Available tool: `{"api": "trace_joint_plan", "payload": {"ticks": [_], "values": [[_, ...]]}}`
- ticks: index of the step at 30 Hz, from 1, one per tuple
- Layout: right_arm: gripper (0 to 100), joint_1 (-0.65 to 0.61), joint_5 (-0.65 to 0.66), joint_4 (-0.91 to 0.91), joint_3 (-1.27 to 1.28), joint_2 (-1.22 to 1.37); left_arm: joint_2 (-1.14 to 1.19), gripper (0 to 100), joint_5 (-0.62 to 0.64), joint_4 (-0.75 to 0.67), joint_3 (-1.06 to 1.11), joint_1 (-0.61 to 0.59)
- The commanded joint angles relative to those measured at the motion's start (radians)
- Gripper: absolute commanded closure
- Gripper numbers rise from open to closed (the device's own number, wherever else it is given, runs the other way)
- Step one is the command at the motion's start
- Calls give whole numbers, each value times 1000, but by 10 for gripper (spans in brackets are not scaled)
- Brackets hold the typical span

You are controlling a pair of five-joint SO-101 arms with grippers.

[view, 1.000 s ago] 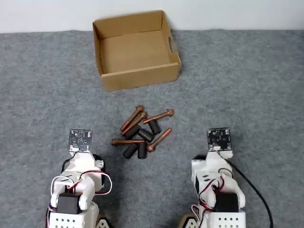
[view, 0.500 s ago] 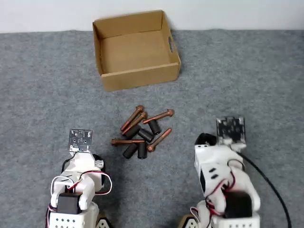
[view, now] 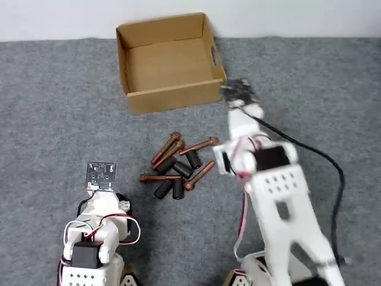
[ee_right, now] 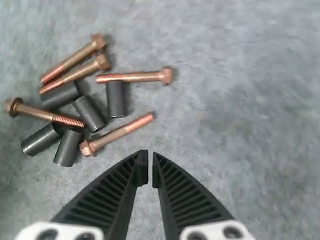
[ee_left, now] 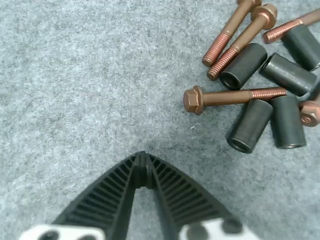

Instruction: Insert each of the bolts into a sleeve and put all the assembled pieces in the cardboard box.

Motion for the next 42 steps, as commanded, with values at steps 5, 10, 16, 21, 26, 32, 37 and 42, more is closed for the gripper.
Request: {"api": "trace_joint_plan", "payload": {"ticks": [5,10,16,21,26,32,37,42], "values": [[958,-119,26,7,-215,283,-8,993,-8,3,-10,2],[850,-150,25,19,-334,455,-8,993,-8,3,-10,2],[850,-150,25,19,-486,661,-8,993,-8,3,-10,2],[850,-165,25,19,-575,785,-8,993,-8,3,-10,2],[851,-188,25,19,-623,875,-8,993,-8,3,-10,2],[851,-194,23,12,-635,938,-8,993,-8,3,-10,2],[864,-191,23,8,-655,1003,-8,993,-8,3,-10,2],[994,-193,25,19,-726,1081,-8,993,-8,3,-10,2]]}}
